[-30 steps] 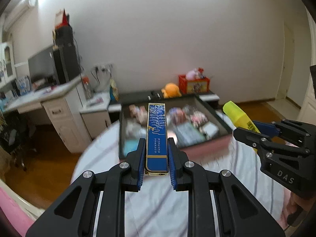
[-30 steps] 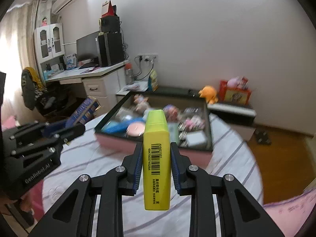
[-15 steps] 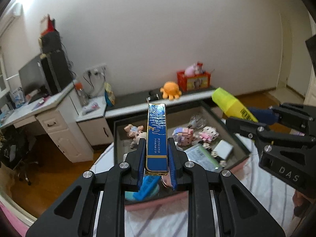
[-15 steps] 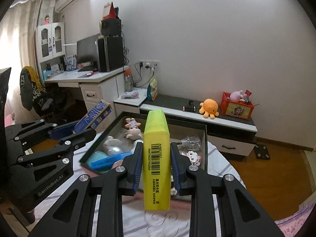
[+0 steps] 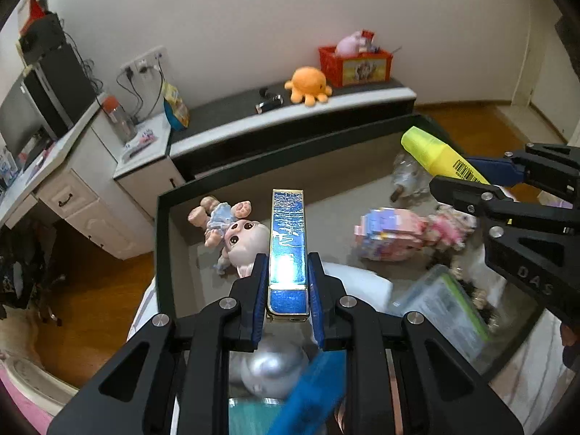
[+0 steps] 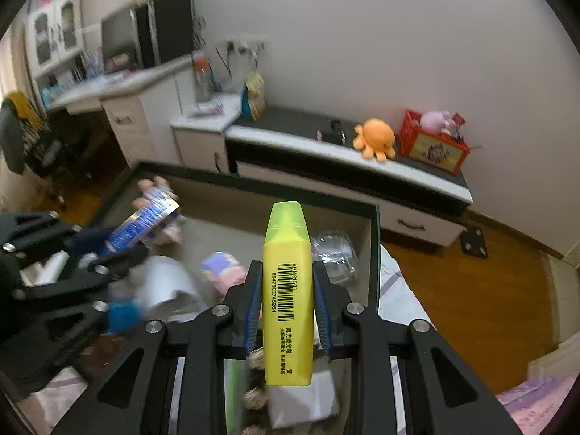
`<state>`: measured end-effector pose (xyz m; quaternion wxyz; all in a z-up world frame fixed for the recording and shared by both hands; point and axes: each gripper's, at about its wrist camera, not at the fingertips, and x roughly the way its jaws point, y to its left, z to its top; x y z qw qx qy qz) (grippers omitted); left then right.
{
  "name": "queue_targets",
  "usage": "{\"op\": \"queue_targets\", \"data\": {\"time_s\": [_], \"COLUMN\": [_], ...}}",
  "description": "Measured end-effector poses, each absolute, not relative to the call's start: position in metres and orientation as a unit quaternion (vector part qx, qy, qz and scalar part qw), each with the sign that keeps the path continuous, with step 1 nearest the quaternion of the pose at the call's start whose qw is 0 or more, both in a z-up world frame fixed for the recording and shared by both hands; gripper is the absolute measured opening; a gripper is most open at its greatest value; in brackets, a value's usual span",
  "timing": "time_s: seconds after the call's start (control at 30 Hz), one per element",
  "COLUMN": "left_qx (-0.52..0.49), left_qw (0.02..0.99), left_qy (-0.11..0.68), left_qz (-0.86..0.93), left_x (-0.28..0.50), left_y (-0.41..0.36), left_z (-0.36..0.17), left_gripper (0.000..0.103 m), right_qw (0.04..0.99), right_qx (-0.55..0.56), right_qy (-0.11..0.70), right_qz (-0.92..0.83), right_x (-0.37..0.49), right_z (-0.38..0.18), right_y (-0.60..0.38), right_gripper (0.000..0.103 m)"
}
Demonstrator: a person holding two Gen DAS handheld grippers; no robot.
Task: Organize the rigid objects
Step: 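Carry the blue-gold box and yellow highlighter into the pink box and open both tools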
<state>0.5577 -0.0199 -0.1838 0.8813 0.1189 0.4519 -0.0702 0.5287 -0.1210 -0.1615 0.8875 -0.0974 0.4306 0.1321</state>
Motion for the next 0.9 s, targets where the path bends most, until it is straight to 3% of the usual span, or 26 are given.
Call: {"op": "queue_targets", "data": {"time_s": [0.7,0.73,0.87,0.9], "left_qx": [0.115,0.116,0.116,0.108], "left_qw": [0.88,0.882,0.892,0.893], "left_qy": [0.451,0.448,0.433,0.432], "left_qz": [-0.09,-0.087,-0.062,-0.064], "left_x": [0.586,0.585,0.583,0.583], "left_y": [-0.033,-0.034,-0.026,-0.021], "left_z": [-0.191,-0.189,-0.18,-0.179], "left_gripper": [0.024,0.026,0.061,0.064], "right_qw": [0.851,0.852,0.857,0.857], "right_qx": [-0.088,-0.085,-0.081,-0.075], "right_qy": [0.488,0.487,0.482,0.483], "right_qz": [0.17,0.171,0.163,0.166], "right_x": [0.561,0.562,0.561,0.562], "right_z": [-0.178,-0.177,-0.17,-0.17], "right_y": [-0.102,-0.103,-0.107,-0.108], "right_gripper": [0.028,0.028,0.028,0.028]}}
